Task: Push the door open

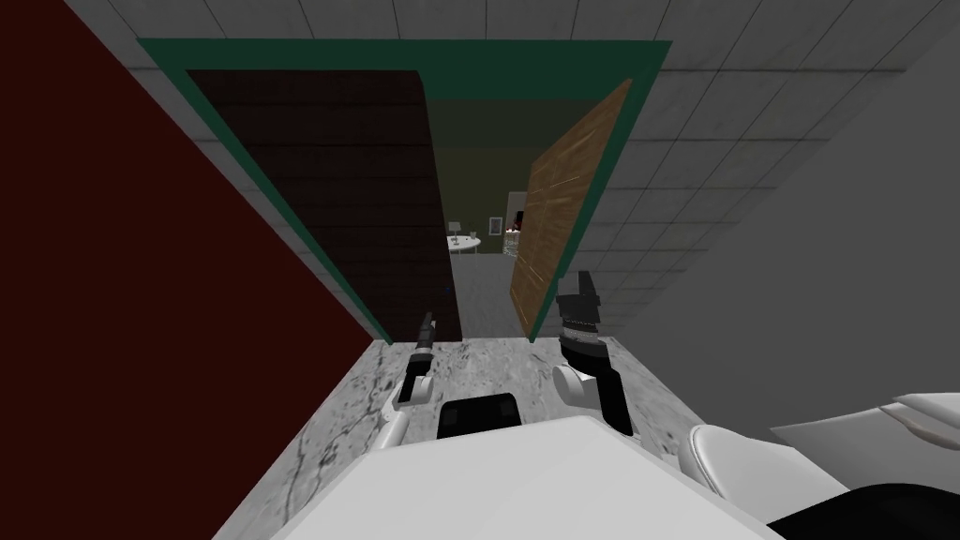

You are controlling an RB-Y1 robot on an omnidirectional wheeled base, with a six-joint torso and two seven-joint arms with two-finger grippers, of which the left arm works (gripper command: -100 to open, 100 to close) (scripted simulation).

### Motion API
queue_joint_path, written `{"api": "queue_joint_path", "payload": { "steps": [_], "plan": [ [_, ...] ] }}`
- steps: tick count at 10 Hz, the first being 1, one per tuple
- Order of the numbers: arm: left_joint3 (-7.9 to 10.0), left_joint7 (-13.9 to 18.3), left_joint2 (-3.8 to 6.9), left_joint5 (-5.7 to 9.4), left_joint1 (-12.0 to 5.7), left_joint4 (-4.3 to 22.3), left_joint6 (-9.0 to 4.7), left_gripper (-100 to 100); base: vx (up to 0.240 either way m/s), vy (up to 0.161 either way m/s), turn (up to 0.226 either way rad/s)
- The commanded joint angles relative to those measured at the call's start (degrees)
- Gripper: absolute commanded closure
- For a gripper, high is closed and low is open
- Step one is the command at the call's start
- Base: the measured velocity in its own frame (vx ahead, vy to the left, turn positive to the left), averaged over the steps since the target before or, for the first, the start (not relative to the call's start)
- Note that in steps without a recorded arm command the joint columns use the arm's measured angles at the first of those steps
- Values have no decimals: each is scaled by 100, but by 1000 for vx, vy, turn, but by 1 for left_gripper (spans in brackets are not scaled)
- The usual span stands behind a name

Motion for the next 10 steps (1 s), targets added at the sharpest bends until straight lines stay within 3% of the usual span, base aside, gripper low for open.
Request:
{"api": "queue_joint_path", "payload": {
  "steps": [1, 10],
  "plan": [
    [1, 6, -26, 11, -122, 286, -65, -100, 75, 37, -27],
    [-11, 53, -160, 67, -620, 1562, -215, -100, 94, 39, -26]
  ]
}}
